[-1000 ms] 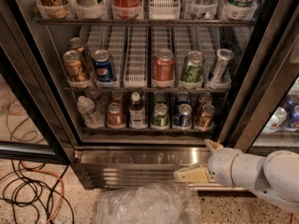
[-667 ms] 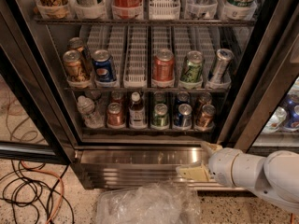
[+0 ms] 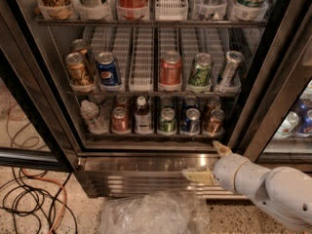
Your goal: Pick green can from bottom shelf of fridge
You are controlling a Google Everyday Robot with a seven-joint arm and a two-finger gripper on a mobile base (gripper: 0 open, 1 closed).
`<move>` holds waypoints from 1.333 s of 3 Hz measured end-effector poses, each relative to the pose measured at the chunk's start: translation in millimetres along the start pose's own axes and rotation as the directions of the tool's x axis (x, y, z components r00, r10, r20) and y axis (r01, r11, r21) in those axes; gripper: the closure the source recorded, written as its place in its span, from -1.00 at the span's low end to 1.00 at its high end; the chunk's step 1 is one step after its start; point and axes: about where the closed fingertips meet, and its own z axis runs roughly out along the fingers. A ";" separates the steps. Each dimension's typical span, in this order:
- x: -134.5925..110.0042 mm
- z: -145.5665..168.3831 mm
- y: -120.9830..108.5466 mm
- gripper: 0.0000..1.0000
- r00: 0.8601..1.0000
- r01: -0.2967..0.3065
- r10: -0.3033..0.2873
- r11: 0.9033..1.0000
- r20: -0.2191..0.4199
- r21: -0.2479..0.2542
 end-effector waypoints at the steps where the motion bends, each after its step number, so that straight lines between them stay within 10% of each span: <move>1: -9.7 13.4 -24.3 -0.68 0.996 0.014 -0.025 0.992 0.089 0.126; 2: -21.4 26.0 -41.1 -0.68 0.983 -0.040 0.003 0.979 0.181 0.201; 4: -12.6 32.9 -32.9 -0.42 0.985 -0.059 0.028 0.982 0.170 0.179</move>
Offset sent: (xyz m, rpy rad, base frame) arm 0.0773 -0.0146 0.0137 0.1374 -0.3077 -0.2661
